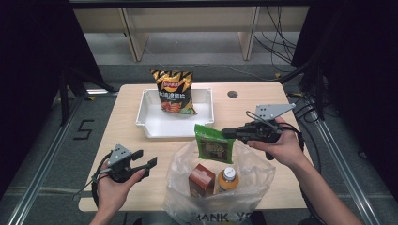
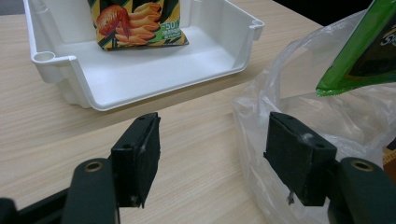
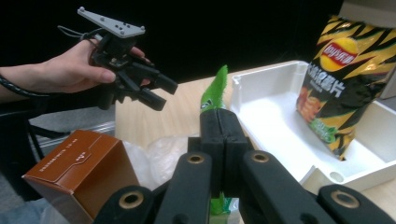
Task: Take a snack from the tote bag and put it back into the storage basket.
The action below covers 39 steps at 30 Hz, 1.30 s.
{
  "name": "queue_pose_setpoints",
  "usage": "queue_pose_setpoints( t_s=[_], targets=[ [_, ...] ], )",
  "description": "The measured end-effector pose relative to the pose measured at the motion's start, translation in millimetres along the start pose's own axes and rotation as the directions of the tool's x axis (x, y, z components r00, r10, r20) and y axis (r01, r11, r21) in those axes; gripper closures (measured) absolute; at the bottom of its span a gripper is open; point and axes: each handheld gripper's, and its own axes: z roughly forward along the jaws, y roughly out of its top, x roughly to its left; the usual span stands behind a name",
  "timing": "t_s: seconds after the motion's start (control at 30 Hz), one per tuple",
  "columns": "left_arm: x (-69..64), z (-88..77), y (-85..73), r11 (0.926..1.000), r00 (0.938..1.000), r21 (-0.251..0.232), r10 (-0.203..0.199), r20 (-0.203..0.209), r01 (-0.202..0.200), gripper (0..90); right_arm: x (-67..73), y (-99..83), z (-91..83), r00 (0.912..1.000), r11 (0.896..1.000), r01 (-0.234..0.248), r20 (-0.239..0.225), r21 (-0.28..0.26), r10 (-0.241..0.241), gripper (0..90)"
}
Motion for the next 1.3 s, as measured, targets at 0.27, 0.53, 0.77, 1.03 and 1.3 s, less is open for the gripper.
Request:
queue_pose_setpoints(
  t_s=[0.27,0.53,0.77,1.03,1.3],
  targets=[
    [0.7,-0.8,0.4,1.0000,1.0000,-0.005,0.002,0.000,-0.002,34.9,-0.6,-0.4,5.1,0.9999,1.000,0.011,-0.004,0.005,-0.011,90.0],
    [0.9,-0.9,0.5,1.0000,1.0000,-0.008,-0.002,0.001,0.002,35.0,-2.4,6.3,3.5,0.9998,1.000,-0.019,-0.001,-0.003,0.019,90.0],
    [1.3,-1.4,0.7,0.9999,1.0000,-0.010,-0.003,-0.002,0.002,35.1,-4.4,11.0,4.8,0.9988,0.999,-0.046,0.016,-0.022,0.046,90.0],
    [1.3,-1.4,0.9,0.9999,1.0000,-0.012,-0.004,-0.001,0.004,35.1,-8.2,17.9,5.4,0.9987,0.998,-0.049,0.008,-0.037,0.050,90.0],
    [1.4,-1.3,0.8,0.9999,1.0000,-0.012,-0.002,-0.002,0.002,35.1,-10.8,25.3,5.4,0.9984,0.995,-0.055,0.010,-0.081,0.056,90.0]
  ],
)
